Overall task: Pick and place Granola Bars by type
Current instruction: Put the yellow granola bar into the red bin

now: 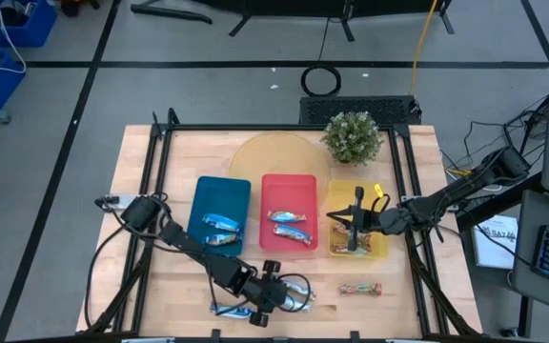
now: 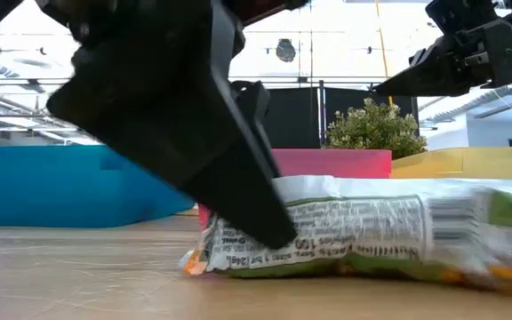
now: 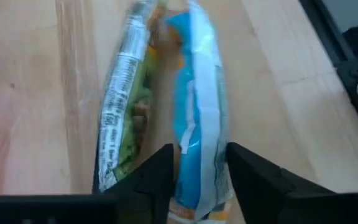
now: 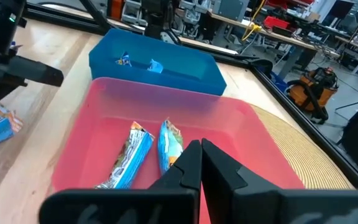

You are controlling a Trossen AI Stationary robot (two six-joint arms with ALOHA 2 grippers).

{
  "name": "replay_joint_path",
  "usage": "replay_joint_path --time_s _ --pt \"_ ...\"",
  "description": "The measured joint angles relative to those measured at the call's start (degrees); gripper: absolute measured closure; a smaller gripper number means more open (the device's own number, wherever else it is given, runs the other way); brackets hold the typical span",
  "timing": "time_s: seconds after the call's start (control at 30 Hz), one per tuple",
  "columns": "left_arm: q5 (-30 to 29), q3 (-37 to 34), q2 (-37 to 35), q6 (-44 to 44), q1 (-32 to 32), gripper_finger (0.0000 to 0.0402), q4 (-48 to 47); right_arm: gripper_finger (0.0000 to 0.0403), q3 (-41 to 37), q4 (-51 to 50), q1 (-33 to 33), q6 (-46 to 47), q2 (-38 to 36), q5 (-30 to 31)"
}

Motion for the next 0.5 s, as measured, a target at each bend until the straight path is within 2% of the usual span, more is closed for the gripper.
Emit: replay_joint_path --time_s 0.33,0.5 --pt "1.84 0.01 -0.44 3.79 -0.39 0.0377 -0.45 0.0403 -0.07 0.05 0.0 0.02 0.0 0.59" --pt "0.77 0.27 -2.15 5.49 -0.94 0.038 -1.05 0.0403 -0.09 0.29 0.0 0.04 0.0 0.59"
